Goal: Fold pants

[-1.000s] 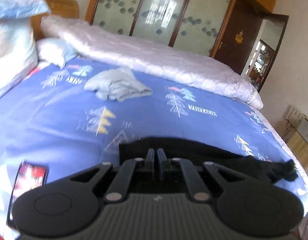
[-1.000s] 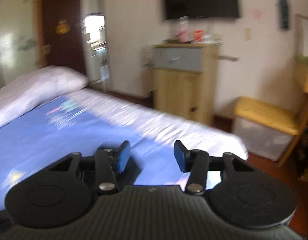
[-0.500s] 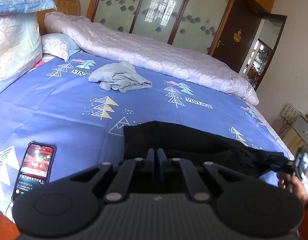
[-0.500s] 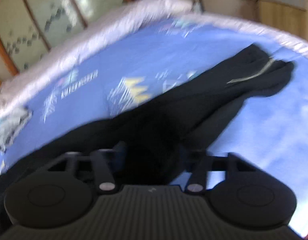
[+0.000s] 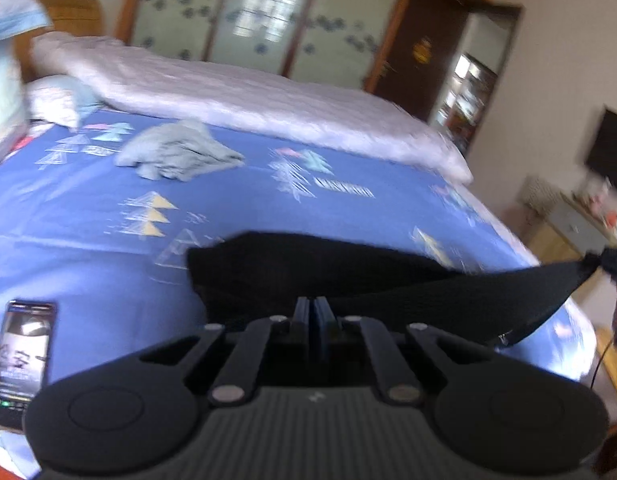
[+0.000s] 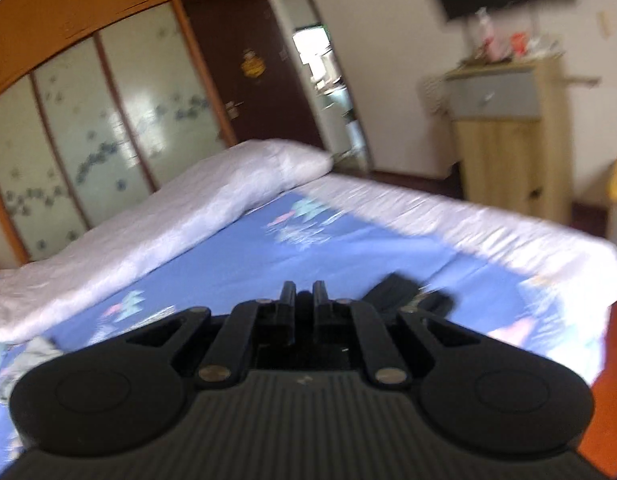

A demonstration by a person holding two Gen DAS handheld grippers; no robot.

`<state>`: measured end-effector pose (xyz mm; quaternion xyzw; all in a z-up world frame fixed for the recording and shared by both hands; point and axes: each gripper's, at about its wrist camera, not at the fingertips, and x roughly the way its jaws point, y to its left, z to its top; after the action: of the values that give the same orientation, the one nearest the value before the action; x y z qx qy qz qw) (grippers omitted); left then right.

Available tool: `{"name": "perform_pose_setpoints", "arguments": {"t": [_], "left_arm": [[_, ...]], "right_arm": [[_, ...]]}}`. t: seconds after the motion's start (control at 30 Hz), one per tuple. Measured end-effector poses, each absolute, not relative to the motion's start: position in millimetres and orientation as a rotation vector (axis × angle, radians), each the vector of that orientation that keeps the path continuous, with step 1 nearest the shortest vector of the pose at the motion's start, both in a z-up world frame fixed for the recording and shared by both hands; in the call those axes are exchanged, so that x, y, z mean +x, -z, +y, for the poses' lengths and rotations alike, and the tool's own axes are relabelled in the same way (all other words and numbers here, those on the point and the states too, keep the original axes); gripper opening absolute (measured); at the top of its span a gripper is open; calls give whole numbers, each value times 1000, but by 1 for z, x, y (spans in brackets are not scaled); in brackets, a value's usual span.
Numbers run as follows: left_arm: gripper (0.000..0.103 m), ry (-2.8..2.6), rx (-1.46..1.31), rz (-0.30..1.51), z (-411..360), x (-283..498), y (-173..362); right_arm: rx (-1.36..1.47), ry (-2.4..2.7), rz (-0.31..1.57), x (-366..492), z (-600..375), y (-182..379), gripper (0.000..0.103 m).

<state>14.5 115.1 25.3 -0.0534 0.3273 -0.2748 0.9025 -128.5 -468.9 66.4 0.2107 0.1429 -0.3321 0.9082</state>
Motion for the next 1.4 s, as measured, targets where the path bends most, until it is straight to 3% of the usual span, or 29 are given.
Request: {"name": "perform_pose_setpoints", "arguments": {"t": [0.1, 0.13, 0.17, 0.27, 0.33, 0.4, 0.5, 0.67, 0.8, 0.9, 0.93, 0.97, 1.0, 1.03, 1.07, 1.1, 1.23, 1.4], "left_arm": [[6, 579, -46, 759, 95, 13, -4], [9, 564, -18, 808, 90, 15, 5], [9, 542, -3, 829, 89, 16, 9], [9, 469, -23, 819, 105, 25, 6], [17, 409, -88, 796, 123, 38, -4], [50, 343, -126, 766, 134, 56, -10], [74, 273, -136, 778, 131, 91, -1], [82, 268, -130, 910, 104, 153, 45], [86, 283, -177, 1012, 90, 190, 82], [83, 273, -278, 1066, 85, 206, 107], [78, 250, -279, 1043, 83, 207, 108], [49, 232, -244, 1018, 76, 209, 107], [47, 240, -237, 1021, 74, 213, 107], [45, 240, -272, 1020, 75, 216, 106], [30, 244, -300, 1019, 79, 220, 104], [23, 244, -337, 1004, 86, 224, 100], [20, 232, -486, 915, 120, 240, 80], [20, 178, -455, 776, 138, 257, 48]], "right_arm": [[349, 810, 363, -130, -465, -46, 24], [323, 843, 402, -128, -465, -38, 47], [312, 857, 434, -128, -466, -31, 55], [339, 806, 444, -121, -470, -19, 55], [378, 767, 433, -116, -478, -18, 55], [441, 733, 436, -106, -490, -15, 55], [544, 624, 468, -82, -503, -3, 55], [661, 497, 604, -19, -507, 35, 56], [946, 400, 694, 31, -514, 74, 56], [1030, 459, 722, 61, -519, 101, 56], [1052, 476, 718, 69, -521, 109, 50], [1065, 477, 680, 73, -522, 111, 38], [1065, 475, 692, 79, -523, 110, 7], [1061, 482, 713, 85, -524, 109, 8], [1036, 490, 712, 91, -521, 104, 8], [985, 486, 710, 100, -516, 96, 8], [905, 373, 646, 140, -499, 59, 8], [817, 260, 543, 211, -465, 19, 8]]}}
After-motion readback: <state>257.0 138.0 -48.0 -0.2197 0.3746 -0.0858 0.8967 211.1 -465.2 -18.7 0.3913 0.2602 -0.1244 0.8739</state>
